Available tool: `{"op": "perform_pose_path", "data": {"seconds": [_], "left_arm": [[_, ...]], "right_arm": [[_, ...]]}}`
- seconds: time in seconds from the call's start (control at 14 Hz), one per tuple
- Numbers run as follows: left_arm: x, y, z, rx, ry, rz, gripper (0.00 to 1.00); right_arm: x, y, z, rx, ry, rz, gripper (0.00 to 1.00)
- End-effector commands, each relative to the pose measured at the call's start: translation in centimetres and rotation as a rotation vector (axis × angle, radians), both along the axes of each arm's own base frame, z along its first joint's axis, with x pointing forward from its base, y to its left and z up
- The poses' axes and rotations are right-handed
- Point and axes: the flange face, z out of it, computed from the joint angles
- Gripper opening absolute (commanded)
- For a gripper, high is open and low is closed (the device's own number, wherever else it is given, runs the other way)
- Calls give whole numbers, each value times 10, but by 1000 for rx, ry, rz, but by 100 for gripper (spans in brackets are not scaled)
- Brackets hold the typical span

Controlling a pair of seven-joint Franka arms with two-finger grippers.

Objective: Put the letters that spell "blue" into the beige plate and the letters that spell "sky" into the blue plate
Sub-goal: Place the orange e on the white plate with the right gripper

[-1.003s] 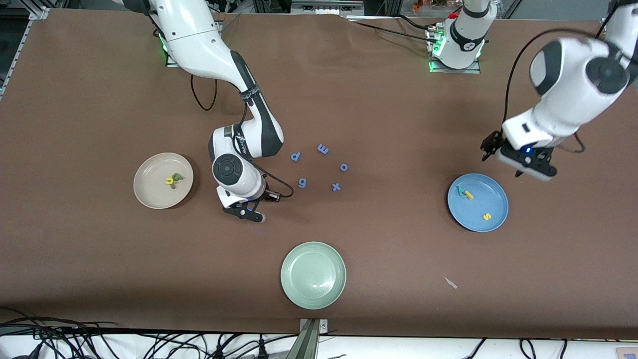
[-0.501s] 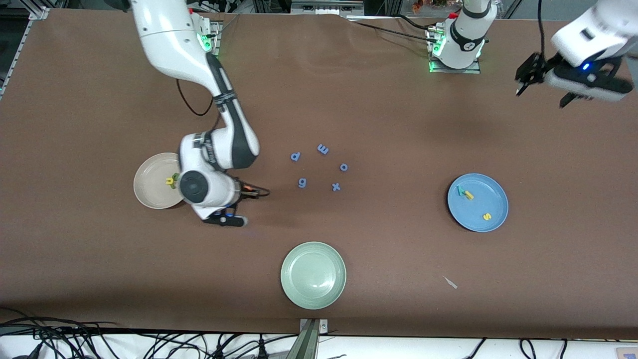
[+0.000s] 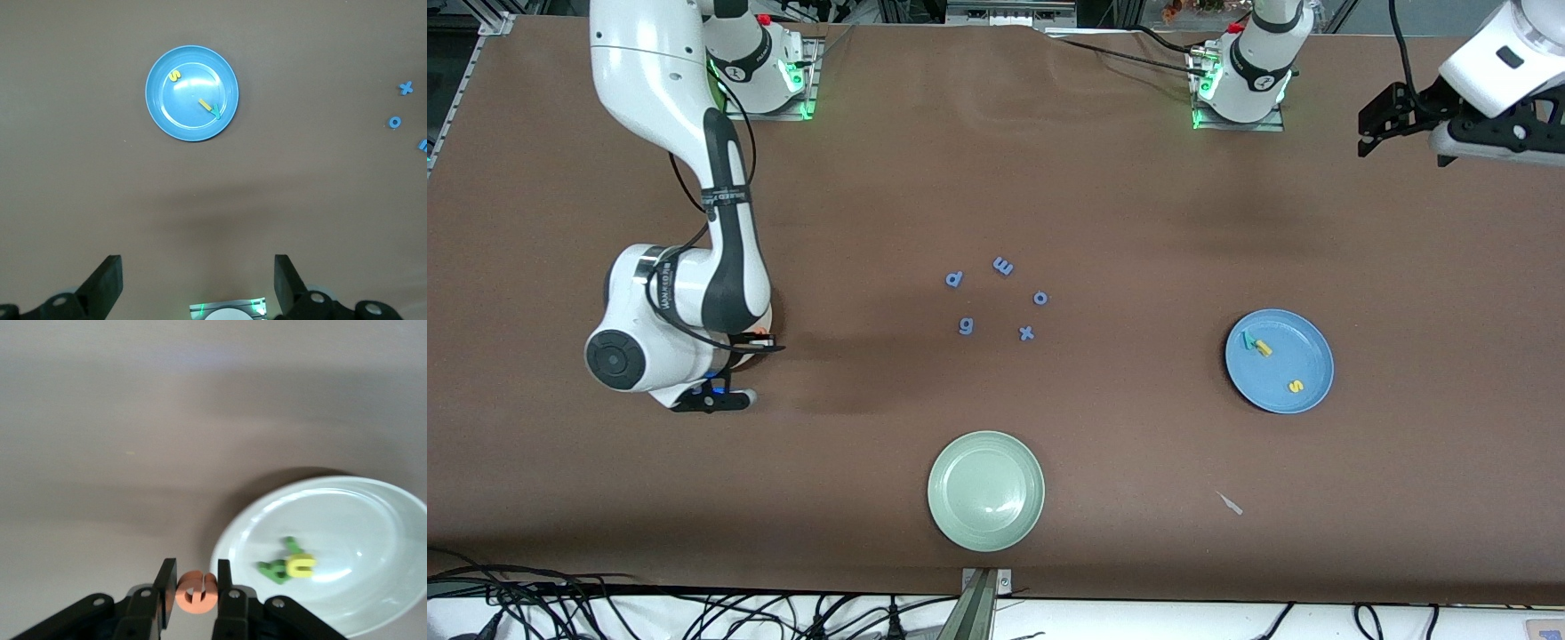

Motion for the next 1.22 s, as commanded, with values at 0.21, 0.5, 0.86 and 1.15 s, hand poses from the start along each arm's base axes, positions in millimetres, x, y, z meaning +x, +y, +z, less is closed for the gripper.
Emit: {"op": "perform_pose_path", "data": {"seconds": [0.21, 0.5, 0.86, 1.15], "left_arm": [[10, 14, 3, -26, 47, 75, 100], [13, 12, 0, -28, 50, 73, 100], [13, 10, 1, -28, 48, 69, 100], [13, 10, 1, -29, 49, 63, 100]], "right_arm": [[0, -60, -20, -37, 44, -56, 75], [3, -28, -8, -45, 24, -90, 100], [-7, 3, 31, -13, 61, -76, 100], [-23, 17, 110, 25, 22, -39, 100]]}}
